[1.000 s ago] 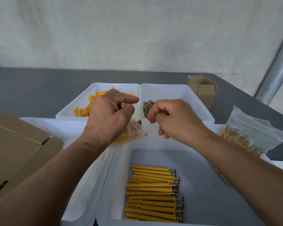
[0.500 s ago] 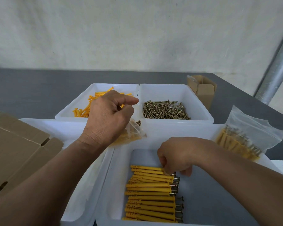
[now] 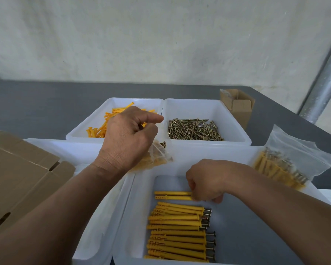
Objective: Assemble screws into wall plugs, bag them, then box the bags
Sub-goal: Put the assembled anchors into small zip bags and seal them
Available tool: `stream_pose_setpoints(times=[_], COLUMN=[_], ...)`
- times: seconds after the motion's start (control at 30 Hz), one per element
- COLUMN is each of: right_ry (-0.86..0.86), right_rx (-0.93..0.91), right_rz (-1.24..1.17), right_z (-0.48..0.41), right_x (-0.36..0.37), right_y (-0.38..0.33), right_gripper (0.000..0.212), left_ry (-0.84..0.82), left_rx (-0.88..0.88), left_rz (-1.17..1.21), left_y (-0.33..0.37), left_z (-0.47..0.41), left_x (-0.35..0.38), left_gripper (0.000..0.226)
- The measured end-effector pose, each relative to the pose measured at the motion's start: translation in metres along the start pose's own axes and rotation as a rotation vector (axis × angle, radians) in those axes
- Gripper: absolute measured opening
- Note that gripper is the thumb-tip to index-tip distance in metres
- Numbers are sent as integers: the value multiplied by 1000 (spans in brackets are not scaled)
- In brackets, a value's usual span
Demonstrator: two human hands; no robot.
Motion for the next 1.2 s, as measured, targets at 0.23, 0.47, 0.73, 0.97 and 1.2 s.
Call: stream_pose_setpoints(times=[0.23,0.47,0.73,0.97,1.2], right_ry=[38,60,47,30,127], right_rx=[-37,-86,-110,-87,-152], right_rz=[144,186,175,22,-435], right_z=[-1,-2,-4,5,16], right_x=[-3,1,3,-10,-36], right_y=[-11,-18,-17,-9,-7], right_gripper=[25,18,20,24,9], left_ry=[4,6,12,11,16], left_rx=[-2,10,6,25,30], left_rz=[5,-3,0,-28,-29], left_y=[-1,0,0,1,3], left_z=[0,1,1,0,0], left_x=[0,-1,-1,-2,-2], left_gripper=[34,34,34,33,34])
Point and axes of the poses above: each hand's wrist, its own z-axis away from the middle knuckle, its own x-axis out of the palm, y = z × x, the point moved 10 cm from there along -z, towards the middle knuckle, and after that the axes turned 2 degrees about -z, right-handed, at the moved point
